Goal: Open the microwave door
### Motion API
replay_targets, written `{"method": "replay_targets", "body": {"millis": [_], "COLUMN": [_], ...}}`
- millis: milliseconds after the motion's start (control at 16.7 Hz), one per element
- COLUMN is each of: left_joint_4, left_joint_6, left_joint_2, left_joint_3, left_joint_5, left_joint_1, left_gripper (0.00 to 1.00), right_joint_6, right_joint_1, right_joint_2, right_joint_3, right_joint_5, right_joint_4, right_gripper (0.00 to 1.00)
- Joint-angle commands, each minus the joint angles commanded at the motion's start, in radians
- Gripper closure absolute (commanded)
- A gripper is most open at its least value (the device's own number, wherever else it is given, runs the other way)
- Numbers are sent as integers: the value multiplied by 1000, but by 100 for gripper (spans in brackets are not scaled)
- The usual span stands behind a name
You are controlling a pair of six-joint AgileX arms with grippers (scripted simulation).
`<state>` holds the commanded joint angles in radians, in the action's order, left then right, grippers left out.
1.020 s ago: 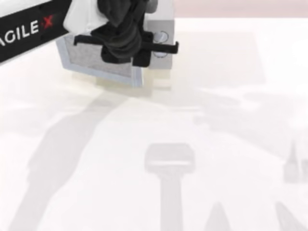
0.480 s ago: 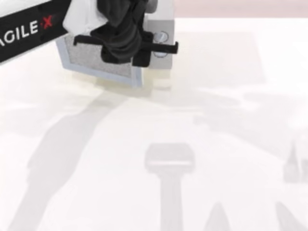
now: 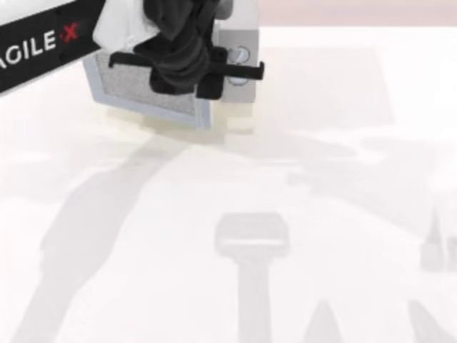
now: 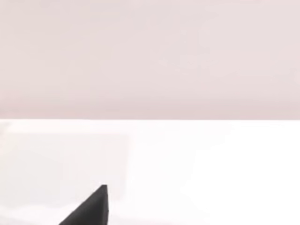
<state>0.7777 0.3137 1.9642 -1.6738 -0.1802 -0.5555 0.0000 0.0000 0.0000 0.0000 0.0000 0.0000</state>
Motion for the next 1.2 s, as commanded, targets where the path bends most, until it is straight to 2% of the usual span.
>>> {"method": "replay_targets", "body": {"millis": [540,960,1200], "left_joint_4": [-2,-43,-51], "left_joint_6": [2,-108,-117], "left_joint_2": [1,-77,-89], "left_joint_3": [4,118,123], "left_joint_5": [6,59,64], "left_joint_1": [-6,21,23], "left_gripper": [100,100,100], "right_joint_6": [0,0,0], "right_joint_1": [0,0,0], "right_joint_2": [0,0,0], "right_joint_3": [0,0,0], "right_joint_5": [0,0,0], "right_joint_4": [0,0,0], "right_gripper": [0,0,0]}}
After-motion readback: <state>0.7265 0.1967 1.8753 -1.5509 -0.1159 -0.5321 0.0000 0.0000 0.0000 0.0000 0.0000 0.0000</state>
